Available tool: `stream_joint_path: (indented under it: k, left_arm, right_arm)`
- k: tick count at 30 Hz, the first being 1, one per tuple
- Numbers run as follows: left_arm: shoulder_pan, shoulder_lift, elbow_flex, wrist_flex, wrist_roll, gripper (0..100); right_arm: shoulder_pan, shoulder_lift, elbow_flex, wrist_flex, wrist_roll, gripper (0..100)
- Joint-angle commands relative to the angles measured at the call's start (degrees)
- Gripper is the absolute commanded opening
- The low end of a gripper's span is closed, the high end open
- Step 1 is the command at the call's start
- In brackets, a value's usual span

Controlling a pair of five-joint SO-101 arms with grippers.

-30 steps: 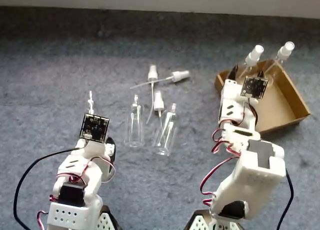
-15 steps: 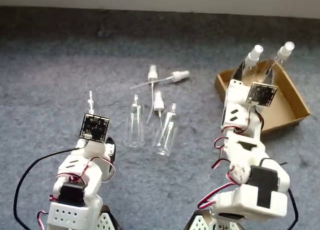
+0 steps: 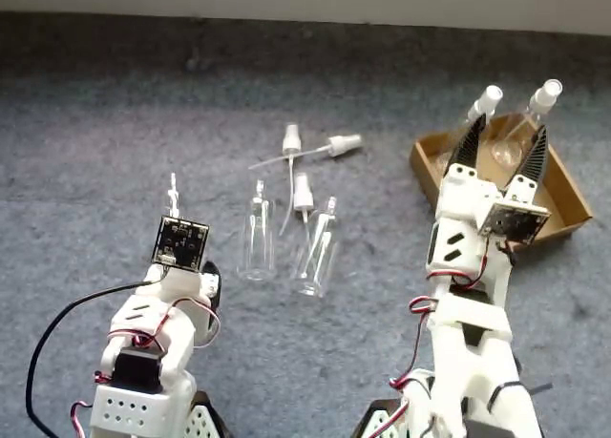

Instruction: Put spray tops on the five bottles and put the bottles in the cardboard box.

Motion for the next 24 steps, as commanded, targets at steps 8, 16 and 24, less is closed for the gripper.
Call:
stream_joint_path:
  k: [8, 16, 24]
  left_arm:
    - [1.0, -0.5, 1.2, -0.7, -0.4, 0]
    - [0.6, -0.5, 1.2, -0.7, -0.4, 0]
    - [0.5, -0.5, 1.2, -0.7, -0.5, 0]
  right_arm:
    - [2.4, -32.9, -0.4, 30.9, 0.3, 24.8]
    - [2.0, -48.2, -3.4, 53.7, 0.3, 24.8]
    - [-4.0, -46.5, -21.8, 78.5, 0.6, 24.8]
